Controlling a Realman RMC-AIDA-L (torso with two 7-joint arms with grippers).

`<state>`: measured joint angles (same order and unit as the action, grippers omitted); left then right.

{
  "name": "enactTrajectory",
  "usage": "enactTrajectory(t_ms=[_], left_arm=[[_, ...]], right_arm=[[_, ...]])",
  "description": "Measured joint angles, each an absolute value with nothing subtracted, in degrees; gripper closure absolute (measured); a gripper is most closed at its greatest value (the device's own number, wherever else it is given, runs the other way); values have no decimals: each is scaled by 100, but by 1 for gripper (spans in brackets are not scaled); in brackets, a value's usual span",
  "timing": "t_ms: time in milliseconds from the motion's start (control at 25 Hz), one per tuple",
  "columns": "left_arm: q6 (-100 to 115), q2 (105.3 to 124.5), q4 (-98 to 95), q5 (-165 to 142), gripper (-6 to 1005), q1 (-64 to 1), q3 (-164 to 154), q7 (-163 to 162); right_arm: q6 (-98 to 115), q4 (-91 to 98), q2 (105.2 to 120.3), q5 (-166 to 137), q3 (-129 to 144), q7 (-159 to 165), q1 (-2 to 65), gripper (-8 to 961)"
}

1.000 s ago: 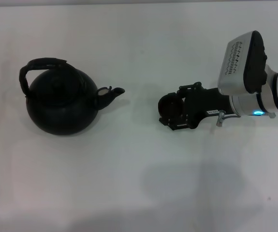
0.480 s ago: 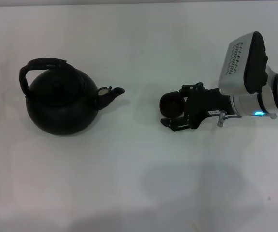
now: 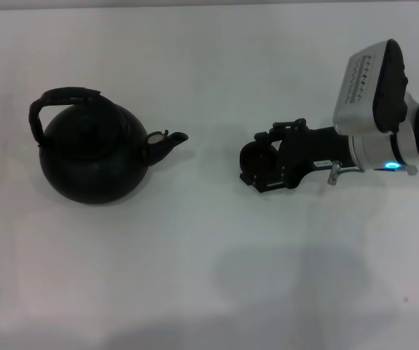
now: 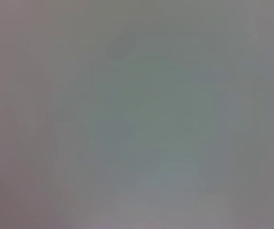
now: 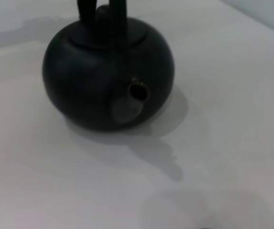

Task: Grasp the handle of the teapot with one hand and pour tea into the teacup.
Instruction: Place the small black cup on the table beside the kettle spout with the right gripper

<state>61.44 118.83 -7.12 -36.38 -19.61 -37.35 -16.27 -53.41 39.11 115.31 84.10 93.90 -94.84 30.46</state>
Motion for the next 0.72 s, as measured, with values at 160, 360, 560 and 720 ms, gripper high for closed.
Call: enactTrajectory(t_ms=[160, 360, 560, 720], left_arm=[[6152, 11886, -712, -3638, 165, -1936, -3743, -1588], [6194, 11898, -730, -3683, 164, -1886, -3826, -1579], [6419, 11907, -767, -3791, 165, -1720, -4105, -1576], [6686, 11909, -769, -3793, 165, -1585, -4120, -1577]], right_arm=[[-5383, 3980, 11531, 8412, 9228, -9483, 3049, 110], [-5568, 4129, 11515, 8411, 8961, -9454, 3054, 109], [-6165, 4222, 11510, 8402, 8412, -9492, 3019, 109], [-6343, 4234, 11493, 8407, 8306, -9495, 3001, 108]])
